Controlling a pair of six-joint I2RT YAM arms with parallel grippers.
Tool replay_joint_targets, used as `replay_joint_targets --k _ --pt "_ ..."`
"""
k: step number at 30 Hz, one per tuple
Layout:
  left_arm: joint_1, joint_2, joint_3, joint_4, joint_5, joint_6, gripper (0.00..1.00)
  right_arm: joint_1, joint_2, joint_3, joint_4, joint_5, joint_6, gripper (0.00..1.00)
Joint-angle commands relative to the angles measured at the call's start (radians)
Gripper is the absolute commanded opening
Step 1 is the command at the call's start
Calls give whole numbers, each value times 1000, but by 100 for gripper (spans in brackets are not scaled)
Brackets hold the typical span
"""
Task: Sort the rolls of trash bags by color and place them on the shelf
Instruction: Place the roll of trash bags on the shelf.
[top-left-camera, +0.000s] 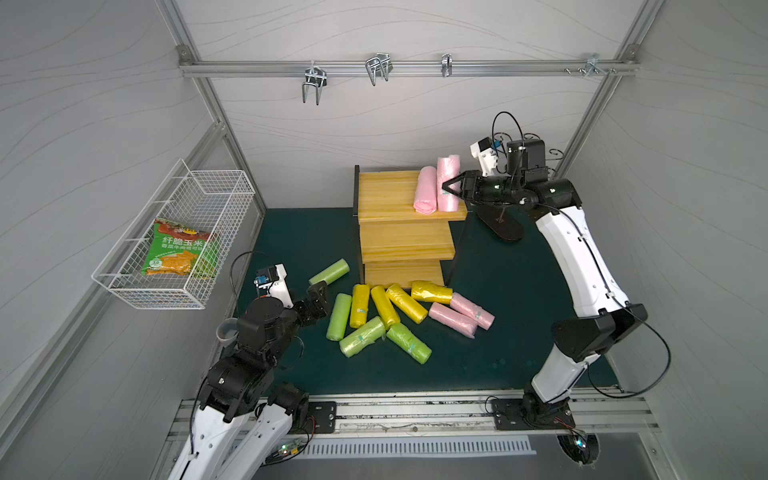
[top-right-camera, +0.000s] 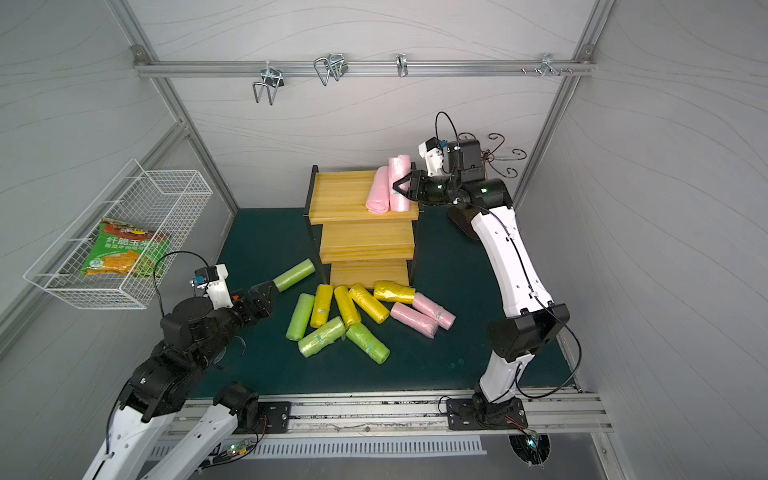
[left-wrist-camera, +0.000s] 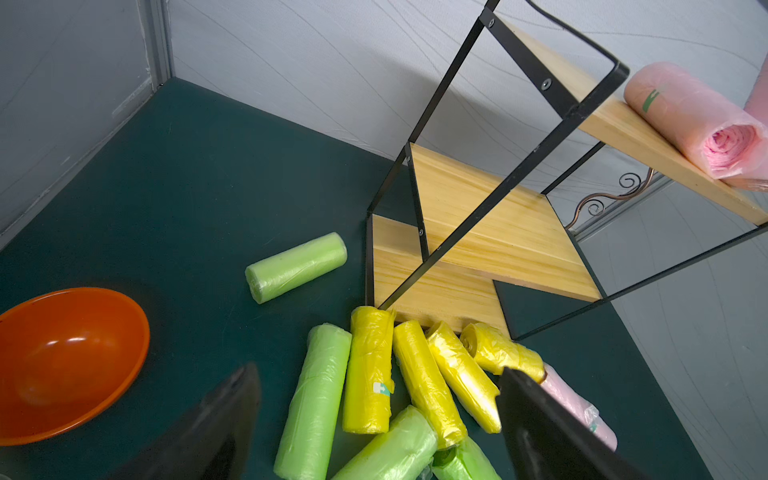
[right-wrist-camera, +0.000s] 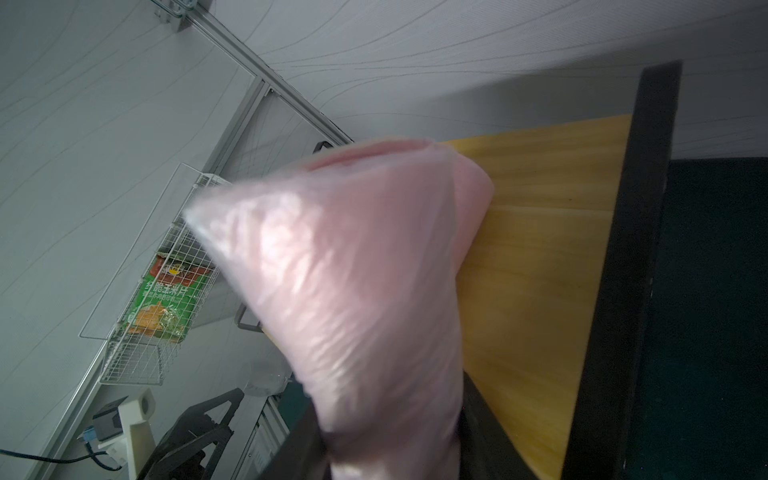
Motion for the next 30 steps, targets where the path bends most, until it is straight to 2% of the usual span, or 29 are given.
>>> replay_joint_targets --k 1,2,3,6,12,21,25,30 --pt "-3 -8 28 26 -6 -3 95 6 29 42 -32 47 -41 25" --pt "-3 -8 28 25 -7 -3 95 6 32 47 -35 53 -44 35" --pt "-3 -9 28 24 -6 -3 95 7 35 51 -36 58 -46 41" --pt "-3 -9 26 23 -8 -3 95 5 37 56 -32 75 -53 51" --pt "-3 -7 22 23 -9 -6 95 6 45 81 -40 91 -69 60" --pt "-3 -5 21 23 -12 -5 95 6 34 88 -37 127 -75 64" --pt "-3 -2 27 16 -8 -1 95 5 -8 75 -14 187 -105 71" --pt "-3 7 40 7 -1 6 94 -9 -39 97 -18 202 -179 76"
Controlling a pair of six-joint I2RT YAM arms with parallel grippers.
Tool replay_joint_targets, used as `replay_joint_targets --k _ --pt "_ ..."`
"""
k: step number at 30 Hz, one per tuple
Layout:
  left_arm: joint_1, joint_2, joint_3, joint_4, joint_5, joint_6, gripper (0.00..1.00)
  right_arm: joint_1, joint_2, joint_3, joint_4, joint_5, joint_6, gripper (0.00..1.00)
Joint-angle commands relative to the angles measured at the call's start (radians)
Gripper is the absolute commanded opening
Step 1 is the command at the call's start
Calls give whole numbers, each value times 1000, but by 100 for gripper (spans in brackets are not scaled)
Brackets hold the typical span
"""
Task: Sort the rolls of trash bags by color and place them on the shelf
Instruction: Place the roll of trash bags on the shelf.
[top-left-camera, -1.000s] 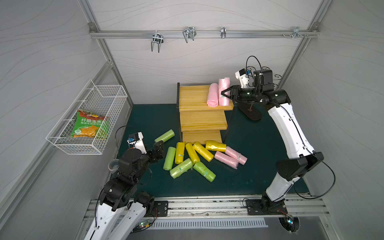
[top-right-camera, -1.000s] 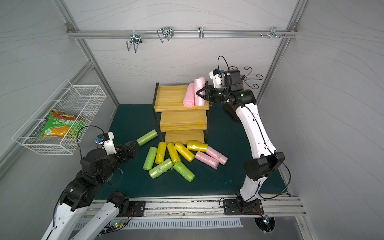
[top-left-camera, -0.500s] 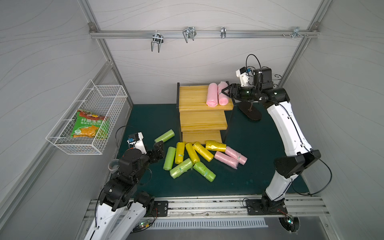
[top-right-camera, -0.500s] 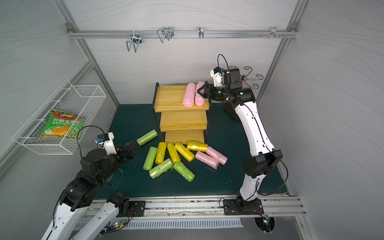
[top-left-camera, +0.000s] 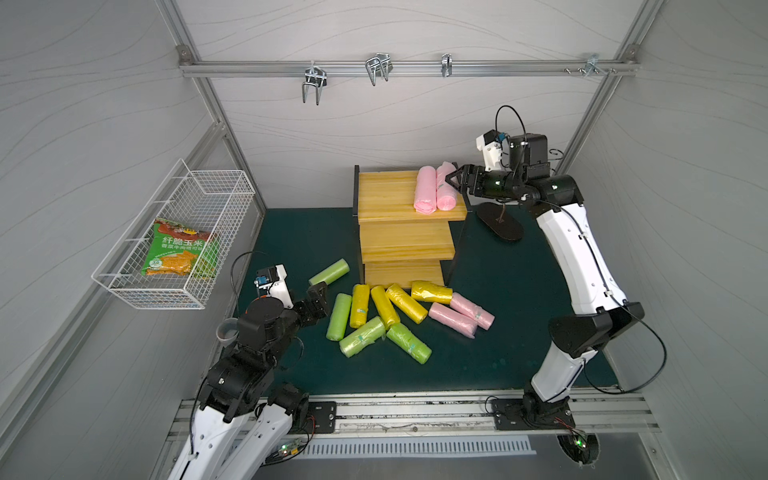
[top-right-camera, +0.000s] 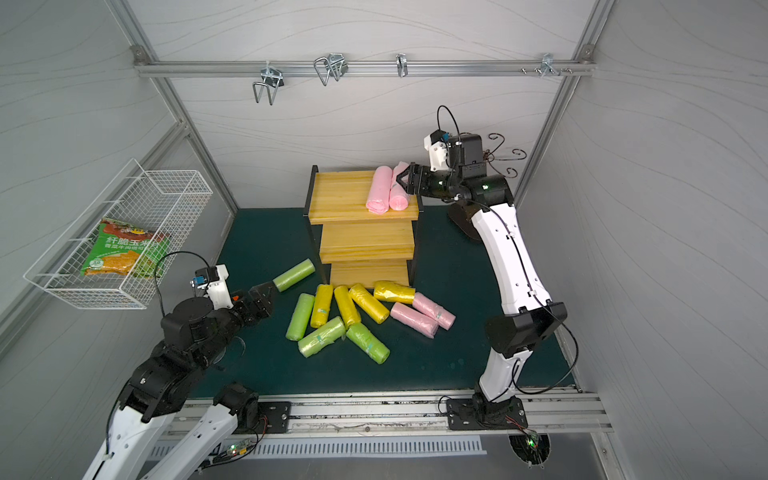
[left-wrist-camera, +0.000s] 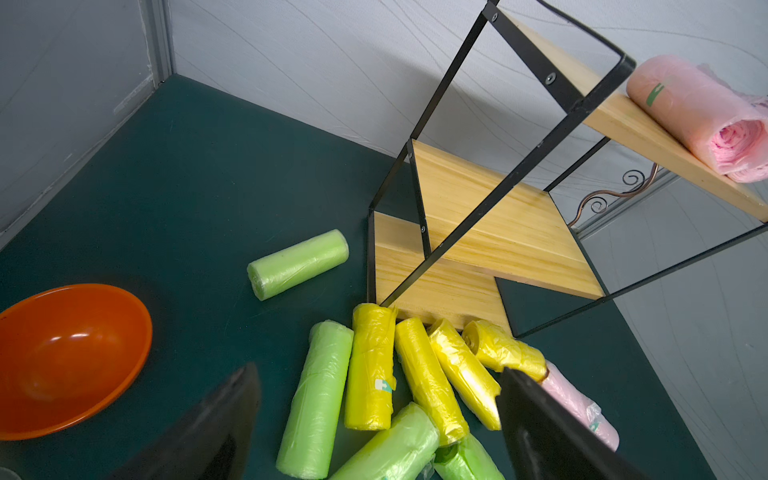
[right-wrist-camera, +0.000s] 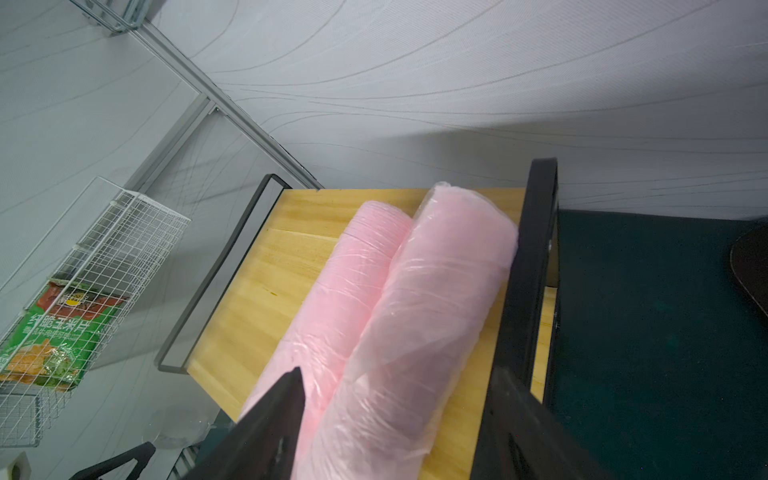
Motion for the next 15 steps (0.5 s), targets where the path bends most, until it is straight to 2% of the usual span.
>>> replay_joint_targets --k 1,3,8,15 --pt "-3 9 48 14 -7 10 94 -19 -63 26 -3 26 -74 77" --pt "-3 12 63 1 -19 21 94 -54 -100 -6 -1 -1 -79 76" --pt "-3 5 94 -24 -36 49 94 -175 -277 -226 7 -16 -72 75" --pt "-3 4 82 -21 23 6 92 -307 -511 -560 -179 81 -65 74"
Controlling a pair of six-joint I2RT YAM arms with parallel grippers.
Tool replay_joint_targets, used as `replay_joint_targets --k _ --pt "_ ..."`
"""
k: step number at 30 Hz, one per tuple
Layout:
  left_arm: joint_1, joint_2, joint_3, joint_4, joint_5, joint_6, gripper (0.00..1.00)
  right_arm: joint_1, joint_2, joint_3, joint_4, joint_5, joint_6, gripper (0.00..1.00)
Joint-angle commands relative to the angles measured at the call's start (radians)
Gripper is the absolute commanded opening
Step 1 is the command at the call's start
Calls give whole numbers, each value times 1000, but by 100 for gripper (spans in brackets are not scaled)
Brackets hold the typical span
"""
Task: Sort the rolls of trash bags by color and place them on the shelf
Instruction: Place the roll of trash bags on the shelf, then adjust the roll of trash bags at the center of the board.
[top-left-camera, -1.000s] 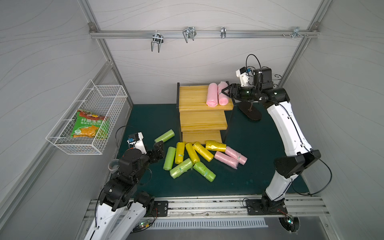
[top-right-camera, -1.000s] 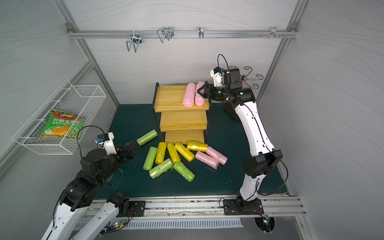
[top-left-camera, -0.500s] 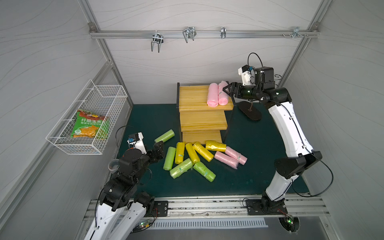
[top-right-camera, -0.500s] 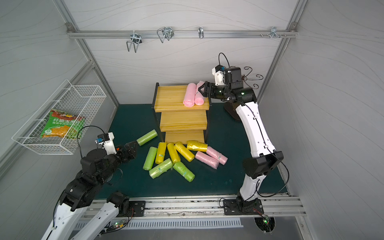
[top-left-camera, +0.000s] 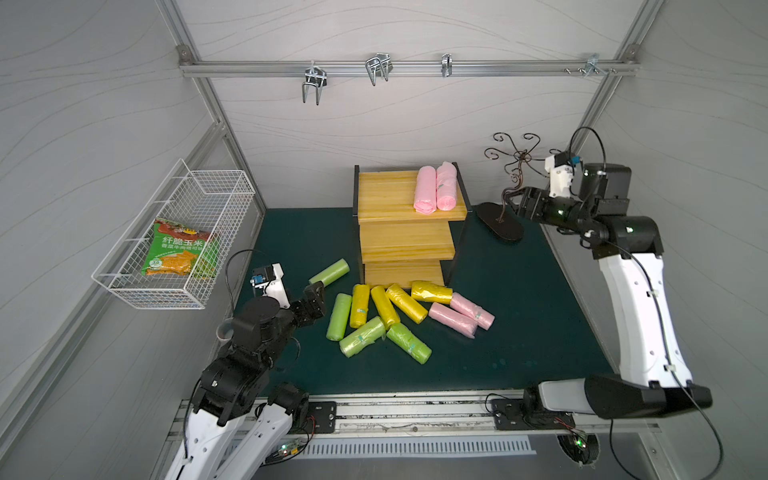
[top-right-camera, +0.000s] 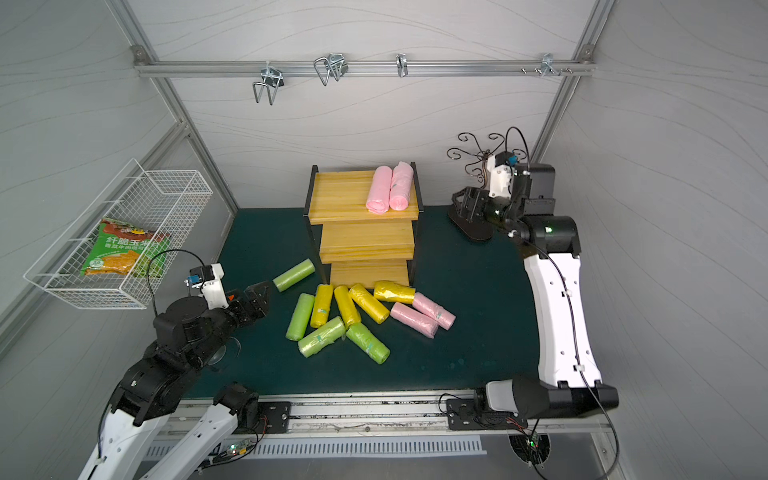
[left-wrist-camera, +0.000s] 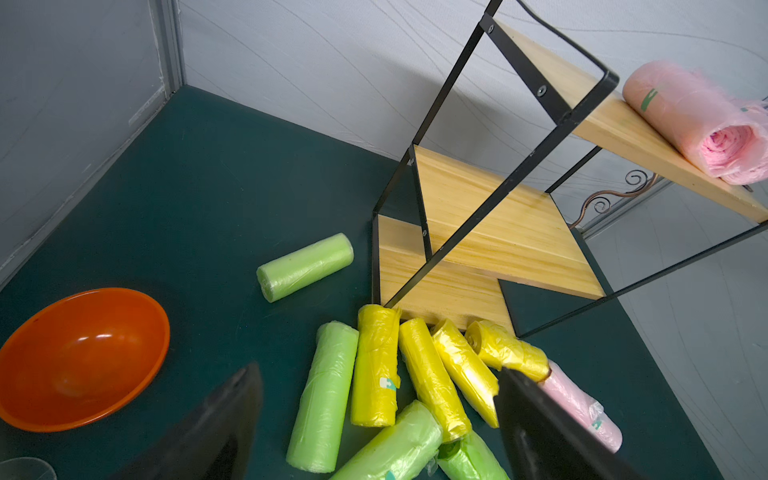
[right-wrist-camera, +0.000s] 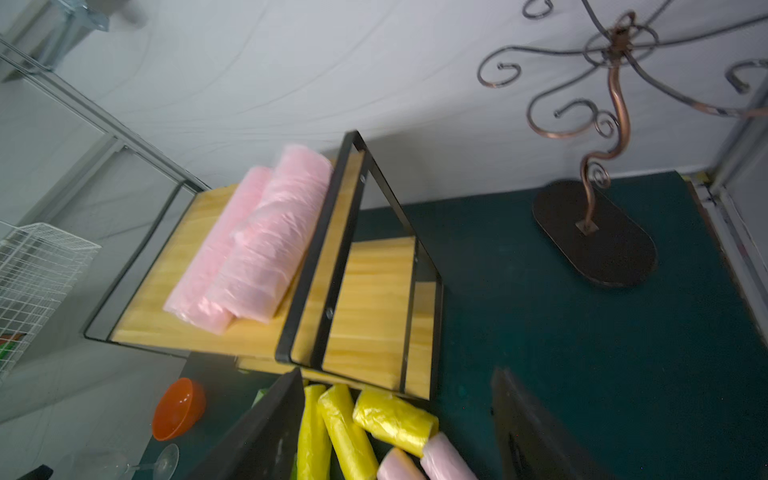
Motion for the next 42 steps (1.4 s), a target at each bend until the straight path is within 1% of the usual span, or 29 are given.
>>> replay_joint_targets --k 1,5,7,9,10,12,15,17,20,23,25,28,30,34,36,38,40,42 --pt "-3 -1 25 27 42 -21 92 -44 -64 -149 -145 34 14 73" --pt "-3 23 28 -6 85 -62 89 -63 -74 -354 -214 -28 63 71" --pt "-3 33 36 -32 118 -100 86 -61 -61 -456 -196 -66 82 69" --pt "-3 38 38 -70 152 -175 84 -61 -44 -565 -145 -79 101 66" --pt "-3 40 36 -82 172 -215 84 -61 -31 -598 -124 -76 107 65" --pt "-3 47 24 -98 255 -305 79 -60 6 -658 -76 -84 112 61" --pt "-8 83 9 -151 349 -416 75 -51 79 -704 -2 -86 112 58" --pt "-27 99 1 -179 364 -467 73 -45 141 -713 37 -87 108 56" --pt "-101 102 -5 -181 318 -514 73 -32 235 -711 85 -82 92 48" --pt "-213 130 -6 -170 236 -565 73 -11 308 -705 127 -67 80 42" --pt "-313 176 -10 -141 186 -602 73 1 345 -701 148 -65 71 40" --pt "-514 298 2 -65 70 -658 75 9 388 -711 181 -72 73 37" --pt "-589 388 10 2 56 -693 78 16 400 -725 202 -80 80 35" --pt "-643 540 -10 215 126 -785 80 66 389 -774 226 -85 107 33" --pt "-658 605 1 275 140 -807 83 106 368 -798 229 -78 125 33" --pt "-664 661 24 291 151 -822 88 142 335 -834 240 -77 150 33" --pt "-664 705 37 304 158 -839 97 165 294 -875 262 -93 185 33" --pt "-664 735 33 323 158 -866 99 178 261 -905 271 -106 208 33"
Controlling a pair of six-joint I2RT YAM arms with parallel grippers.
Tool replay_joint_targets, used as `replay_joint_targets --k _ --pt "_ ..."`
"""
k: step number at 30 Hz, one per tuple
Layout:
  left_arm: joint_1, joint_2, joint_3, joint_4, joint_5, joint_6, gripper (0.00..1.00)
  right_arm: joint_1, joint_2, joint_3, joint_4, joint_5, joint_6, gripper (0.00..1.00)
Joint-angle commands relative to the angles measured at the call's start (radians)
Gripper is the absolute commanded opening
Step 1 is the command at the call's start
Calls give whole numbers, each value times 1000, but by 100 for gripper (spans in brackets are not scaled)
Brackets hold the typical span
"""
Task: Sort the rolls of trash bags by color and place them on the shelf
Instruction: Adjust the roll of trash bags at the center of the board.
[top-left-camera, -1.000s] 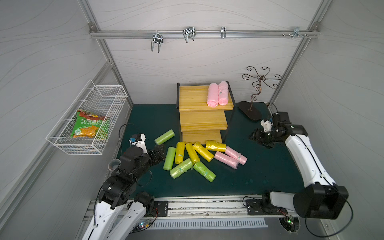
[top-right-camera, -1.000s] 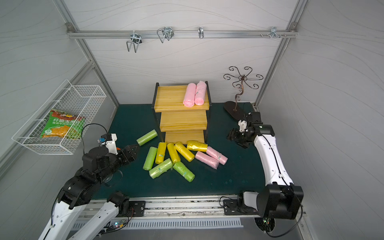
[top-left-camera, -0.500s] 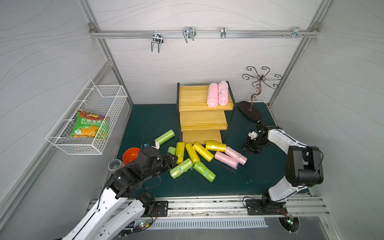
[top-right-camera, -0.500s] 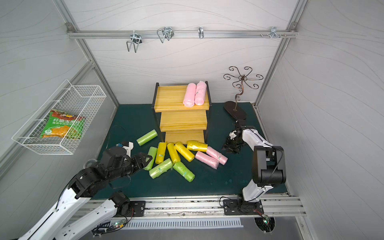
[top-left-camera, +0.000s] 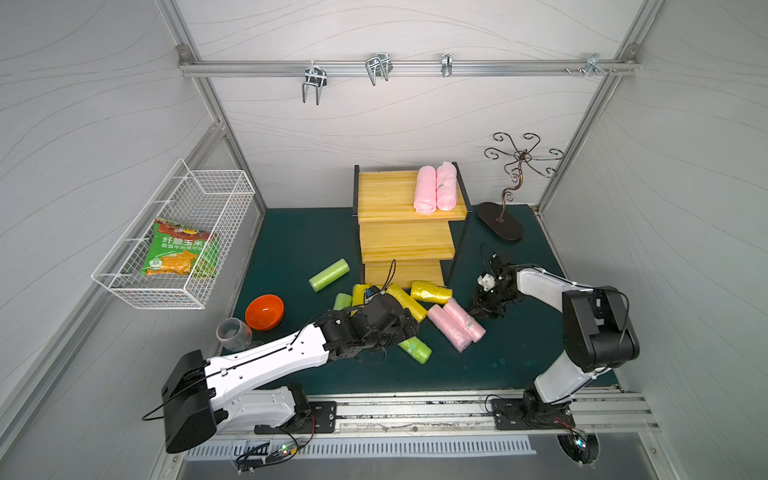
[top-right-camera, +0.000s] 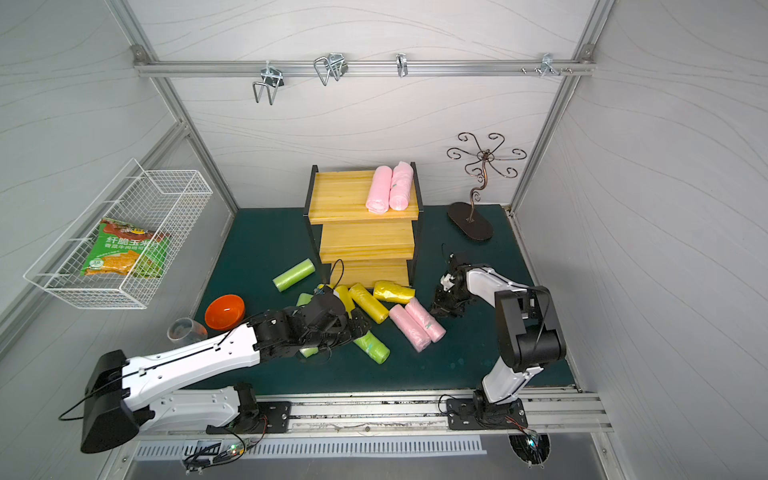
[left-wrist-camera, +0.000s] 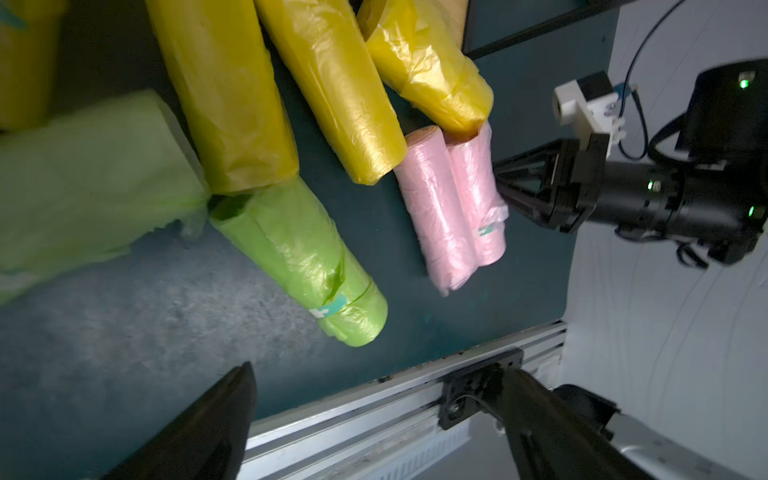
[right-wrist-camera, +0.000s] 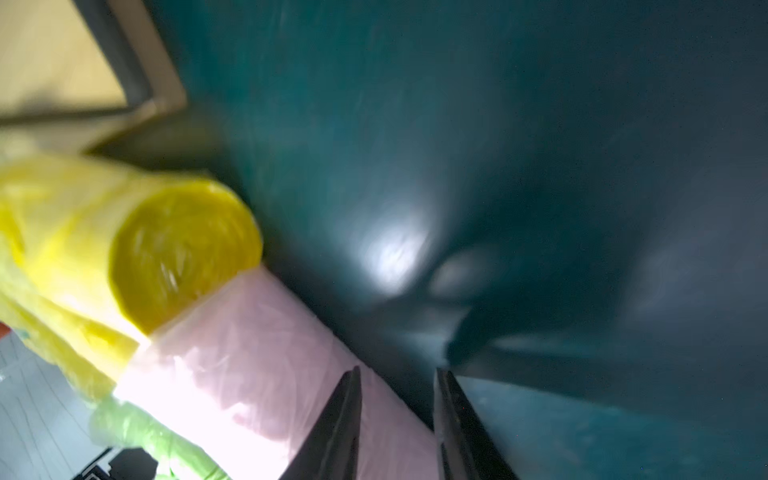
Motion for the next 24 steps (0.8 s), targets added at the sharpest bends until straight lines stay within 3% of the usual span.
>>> replay_joint_targets --k 1,6,14,24 --pt "-5 34 30 120 8 -75 99 24 -74 -45 9 -31 53 33" --pt "-5 116 20 162 26 -119 92 30 -157 -60 -31 -16 61 35" --pt "-6 336 313 -120 60 88 86 31 -353 82 -199 127 40 47" --pt "-21 530 509 -199 90 111 71 29 -733 236 -275 260 1 60"
